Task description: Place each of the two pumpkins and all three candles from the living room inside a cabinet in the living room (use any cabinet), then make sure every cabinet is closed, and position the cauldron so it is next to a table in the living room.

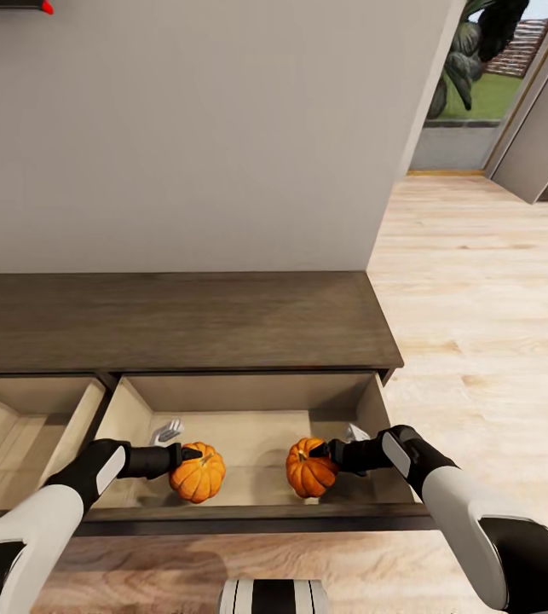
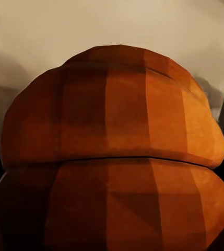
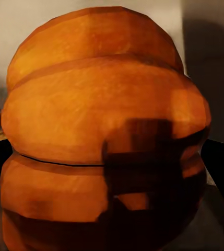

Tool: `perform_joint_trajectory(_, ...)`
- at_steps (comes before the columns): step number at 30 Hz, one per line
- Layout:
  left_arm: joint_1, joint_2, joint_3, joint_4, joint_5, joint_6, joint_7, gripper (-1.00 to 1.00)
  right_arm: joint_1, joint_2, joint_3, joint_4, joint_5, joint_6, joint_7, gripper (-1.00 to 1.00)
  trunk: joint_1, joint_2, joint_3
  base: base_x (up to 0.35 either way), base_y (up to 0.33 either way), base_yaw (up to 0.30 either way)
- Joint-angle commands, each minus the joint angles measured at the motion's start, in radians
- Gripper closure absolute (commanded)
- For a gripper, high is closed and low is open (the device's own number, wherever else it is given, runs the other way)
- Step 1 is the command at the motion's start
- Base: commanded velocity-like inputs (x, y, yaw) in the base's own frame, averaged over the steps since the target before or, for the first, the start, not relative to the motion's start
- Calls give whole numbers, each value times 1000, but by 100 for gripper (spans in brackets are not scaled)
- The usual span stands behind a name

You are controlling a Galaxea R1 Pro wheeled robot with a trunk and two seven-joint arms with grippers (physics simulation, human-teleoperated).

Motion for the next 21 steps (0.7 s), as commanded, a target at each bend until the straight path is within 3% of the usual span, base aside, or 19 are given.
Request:
perform_joint_trajectory(1, 0, 0, 1, 0, 3, 1, 1, 100, 0, 0, -2, 0, -7, 2, -1, 100, 0, 0, -1, 0, 0, 0)
perform_joint_trajectory(21, 0, -12, 0, -10, 3, 1, 4, 100, 0, 1, -2, -2, -6, 2, -7, 100, 0, 0, -30, 0, 0, 50)
